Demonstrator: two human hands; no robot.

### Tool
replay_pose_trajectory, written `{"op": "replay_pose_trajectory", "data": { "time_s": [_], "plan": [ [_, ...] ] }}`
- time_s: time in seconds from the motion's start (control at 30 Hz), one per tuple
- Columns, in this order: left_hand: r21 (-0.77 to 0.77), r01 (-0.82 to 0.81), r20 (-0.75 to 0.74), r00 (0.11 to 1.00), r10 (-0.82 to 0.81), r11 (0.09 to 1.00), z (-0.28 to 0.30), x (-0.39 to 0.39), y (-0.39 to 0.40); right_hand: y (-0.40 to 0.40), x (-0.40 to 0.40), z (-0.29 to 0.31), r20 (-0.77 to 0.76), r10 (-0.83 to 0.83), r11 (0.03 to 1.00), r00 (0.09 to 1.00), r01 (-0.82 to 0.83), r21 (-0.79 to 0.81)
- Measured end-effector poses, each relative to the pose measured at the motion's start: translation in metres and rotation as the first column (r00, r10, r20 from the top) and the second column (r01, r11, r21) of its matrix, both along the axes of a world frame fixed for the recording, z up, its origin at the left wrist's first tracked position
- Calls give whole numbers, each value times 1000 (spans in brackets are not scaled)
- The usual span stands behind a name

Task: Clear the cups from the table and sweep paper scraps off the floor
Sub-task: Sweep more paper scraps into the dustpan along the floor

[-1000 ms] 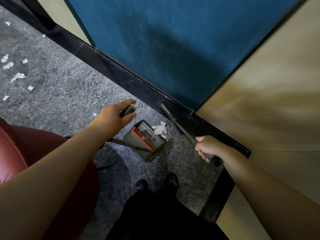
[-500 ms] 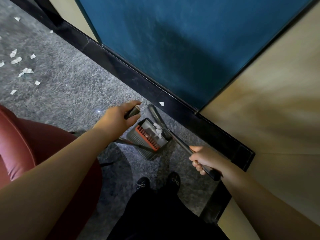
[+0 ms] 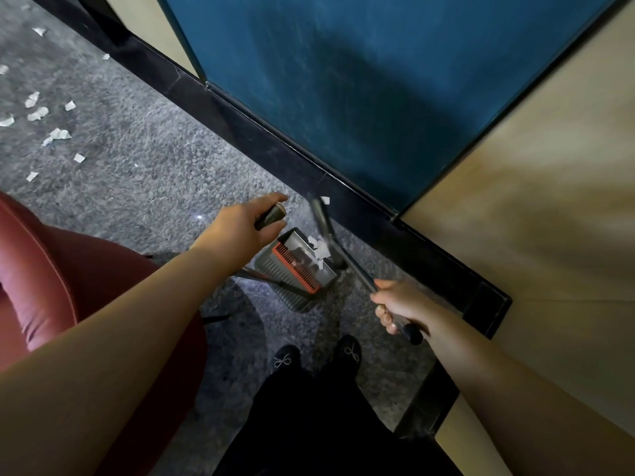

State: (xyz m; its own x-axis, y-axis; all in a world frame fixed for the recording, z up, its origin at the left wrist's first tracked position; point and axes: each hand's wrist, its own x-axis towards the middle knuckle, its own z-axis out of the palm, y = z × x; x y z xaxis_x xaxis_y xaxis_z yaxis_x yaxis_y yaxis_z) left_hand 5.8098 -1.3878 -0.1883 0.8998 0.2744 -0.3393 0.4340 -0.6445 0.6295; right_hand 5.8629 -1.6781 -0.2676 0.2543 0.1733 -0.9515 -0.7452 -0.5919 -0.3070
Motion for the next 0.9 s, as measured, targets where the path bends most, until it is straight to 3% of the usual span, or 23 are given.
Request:
{"op": "replay_pose_trajectory", "data": {
  "time_s": [0.23,0.33,0.67,0.9],
  "plan": [
    [-11,-6,-7,1000,6,1000,6,-11,3,-21,-20,38,-49,10,991,999,-4,131],
    [-1,20,-15,1000,-20,1000,9,-21,9,-25,-19,45,-3,9,990,1000,-9,143],
    [-7,-19,-19,1000,18,1000,6,-34,17,8,-5,-7,129,23,999,991,-26,18],
    [17,-47,-19,999,47,999,5,-44,18,11,-27,-14,10,48,998,999,-48,43]
  ]
}}
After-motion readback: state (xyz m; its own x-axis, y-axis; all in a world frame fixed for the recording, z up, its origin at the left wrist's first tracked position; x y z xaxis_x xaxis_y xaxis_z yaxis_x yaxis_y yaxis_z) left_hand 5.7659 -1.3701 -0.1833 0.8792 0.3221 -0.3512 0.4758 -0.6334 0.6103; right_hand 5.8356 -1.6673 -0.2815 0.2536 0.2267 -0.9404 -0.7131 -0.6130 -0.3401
